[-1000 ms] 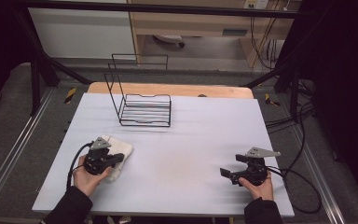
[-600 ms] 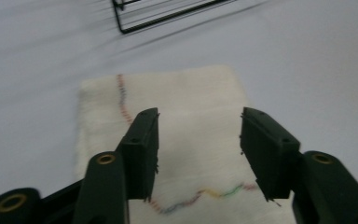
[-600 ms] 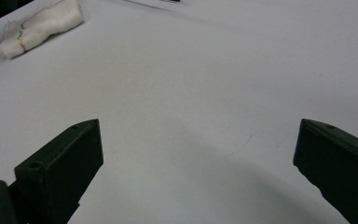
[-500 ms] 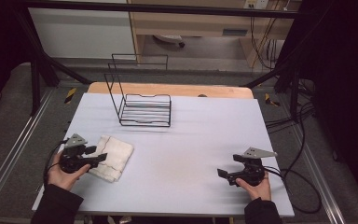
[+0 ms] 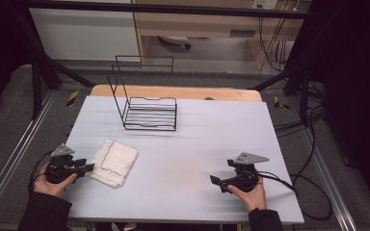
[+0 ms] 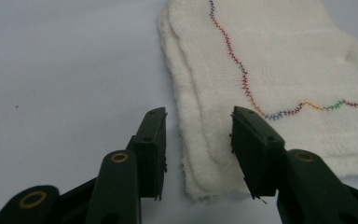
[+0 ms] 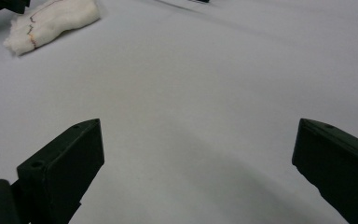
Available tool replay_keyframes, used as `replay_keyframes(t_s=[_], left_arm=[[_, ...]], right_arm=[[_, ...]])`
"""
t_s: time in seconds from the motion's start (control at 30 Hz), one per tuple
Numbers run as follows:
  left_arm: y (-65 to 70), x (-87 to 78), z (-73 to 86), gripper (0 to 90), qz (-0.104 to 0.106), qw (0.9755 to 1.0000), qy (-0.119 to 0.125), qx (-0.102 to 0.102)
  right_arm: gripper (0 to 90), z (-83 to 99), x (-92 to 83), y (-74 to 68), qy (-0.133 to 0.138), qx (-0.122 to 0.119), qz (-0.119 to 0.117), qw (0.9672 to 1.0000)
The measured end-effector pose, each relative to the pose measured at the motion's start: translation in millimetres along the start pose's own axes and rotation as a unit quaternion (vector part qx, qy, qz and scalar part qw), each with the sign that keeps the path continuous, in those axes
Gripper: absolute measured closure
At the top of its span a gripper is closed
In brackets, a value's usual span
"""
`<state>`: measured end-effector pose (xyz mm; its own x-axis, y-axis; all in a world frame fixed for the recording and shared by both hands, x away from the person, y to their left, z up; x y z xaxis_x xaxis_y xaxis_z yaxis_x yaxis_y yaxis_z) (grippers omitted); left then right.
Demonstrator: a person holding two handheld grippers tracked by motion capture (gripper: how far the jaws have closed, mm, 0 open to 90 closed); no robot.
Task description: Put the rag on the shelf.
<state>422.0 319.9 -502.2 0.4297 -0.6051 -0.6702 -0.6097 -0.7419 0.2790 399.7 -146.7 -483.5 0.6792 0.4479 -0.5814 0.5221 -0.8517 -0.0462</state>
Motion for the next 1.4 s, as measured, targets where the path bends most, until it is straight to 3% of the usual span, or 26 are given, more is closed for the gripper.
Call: replay_keyframes(t_s=[0.23,0.3,0.4,0.5,0.53,0.57,0.6,0.63,0.67,0.77,0.8,0.83,0.93,0.97,1.0,1.2,1.4], left_arm=[[3.0,4.6,3.2,63.9,0.014,0.9998,-0.001,-0.012],[4.6,5.9,3.6,66.9,0.014,0.9998,-0.001,-0.012],[7.1,6.2,3.7,70.1,0.012,0.9999,-0.005,-0.010],[10.5,6.9,3.9,78.6,0.012,0.9998,-0.010,-0.008],[11.4,7.0,3.8,78.6,0.010,0.9998,-0.012,-0.008],[12.2,7.0,3.7,80.2,0.008,0.9998,-0.014,-0.008],[12.8,7.0,3.7,80.8,0.007,0.9998,-0.015,-0.008],[13.0,7.0,3.7,80.8,0.007,0.9998,-0.015,-0.008],[13.2,6.7,3.8,81.3,0.008,0.9998,-0.016,-0.009],[13.2,6.5,3.8,81.4,0.011,0.9998,-0.014,-0.011],[13.2,6.6,3.8,81.4,0.011,0.9998,-0.014,-0.012],[13.1,6.6,3.9,81.3,0.011,0.9998,-0.013,-0.012],[13.2,6.7,4.0,81.2,0.009,0.9998,-0.014,-0.009],[13.2,6.6,4.0,81.2,0.008,0.9998,-0.015,-0.009],[13.2,6.6,3.9,81.2,0.008,0.9998,-0.015,-0.009],[12.8,6.6,3.7,81.3,0.012,0.9998,-0.012,-0.014],[12.5,6.5,3.7,81.3,0.013,0.9997,-0.012,-0.015]], right_arm=[[1.9,-12.7,8.8,-27.3,0.000,0.002,-0.011,0.9999],[2.2,-19.3,15.7,-45.2,-0.004,-0.006,-0.018,0.9998],[2.7,-24.3,22.4,-57.2,-0.008,-0.016,-0.014,0.9997],[3.9,-35.6,38.2,-88.9,-0.010,-0.029,-0.020,0.9993],[3.9,-35.6,38.2,-88.9,-0.010,-0.029,-0.020,0.9993],[5.1,-40.6,46.0,-106.7,-0.014,-0.041,-0.026,0.9987],[5.7,-43.4,49.8,-115.7,-0.013,-0.048,-0.030,0.9983],[5.7,-43.4,49.8,-115.7,-0.013,-0.048,-0.030,0.9983],[7.4,-49.2,56.7,-133.9,-0.011,-0.064,-0.044,0.9969],[11.7,-57.4,66.0,-157.5,-0.007,-0.075,-0.054,0.9957],[11.7,-57.4,66.0,-157.5,-0.007,-0.075,-0.054,0.9957],[14.3,-62.0,72.2,-172.0,-0.005,-0.079,-0.060,0.9951],[20.0,-66.2,82.0,-192.4,0.001,-0.090,-0.064,0.9938],[20.0,-66.2,82.0,-192.4,0.001,-0.090,-0.064,0.9938],[23.6,-67.5,89.1,-204.2,0.001,-0.100,-0.065,0.9929],[32.9,-64.9,111.1,-233.1,-0.014,-0.117,-0.076,0.9901],[41.5,-63.1,122.7,-252.0,-0.021,-0.129,-0.083,0.9880]])
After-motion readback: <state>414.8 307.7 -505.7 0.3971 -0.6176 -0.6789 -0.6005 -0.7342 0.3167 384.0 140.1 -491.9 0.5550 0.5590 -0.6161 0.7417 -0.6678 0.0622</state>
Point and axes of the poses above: each handheld gripper's, and its own axes: x roughly forward along the jaws, z roughly out of its underside, y roughly to its right, the point moved 9 cm from there along x, roughly forward along the jaws, and after that the axes turned 14 degrees about z, right-handed, at the moved point
